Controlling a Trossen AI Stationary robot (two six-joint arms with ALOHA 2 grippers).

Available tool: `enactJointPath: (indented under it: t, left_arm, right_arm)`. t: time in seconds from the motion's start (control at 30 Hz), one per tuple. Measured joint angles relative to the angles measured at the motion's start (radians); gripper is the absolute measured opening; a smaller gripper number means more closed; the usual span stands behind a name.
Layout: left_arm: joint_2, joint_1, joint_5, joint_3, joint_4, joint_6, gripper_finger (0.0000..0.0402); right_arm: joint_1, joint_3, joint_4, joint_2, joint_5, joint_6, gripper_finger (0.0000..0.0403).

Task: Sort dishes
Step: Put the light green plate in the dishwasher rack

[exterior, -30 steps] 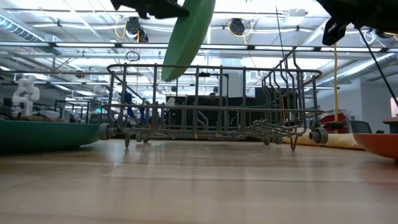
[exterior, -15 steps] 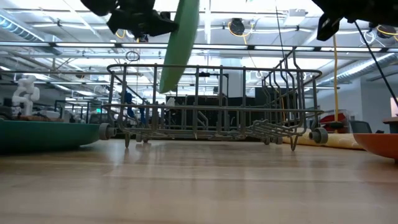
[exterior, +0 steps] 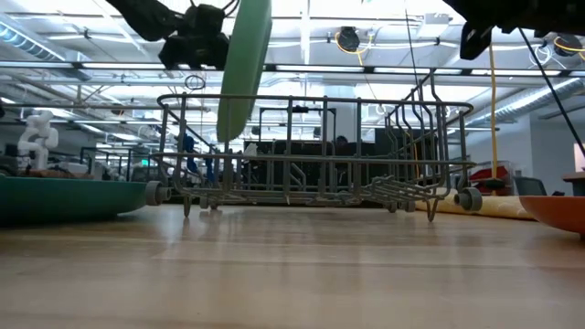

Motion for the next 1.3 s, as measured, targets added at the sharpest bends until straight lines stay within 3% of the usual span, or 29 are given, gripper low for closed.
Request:
enactJointPath:
  t: [0.8,1.3]
  left_arm:
    - [0.051,-0.077,-0.007,0.000,0.052,0.057,0.0011]
    - [0.160,-0.066,0.020,0.002,0.053,0.049,0.0011]
  right_arm:
    - [0.000,0.000,0.000,0.006,0.032,0.008,0.0000]
    - [0.000,0.000,0.000,0.008,0.027,0.030,0.0000]
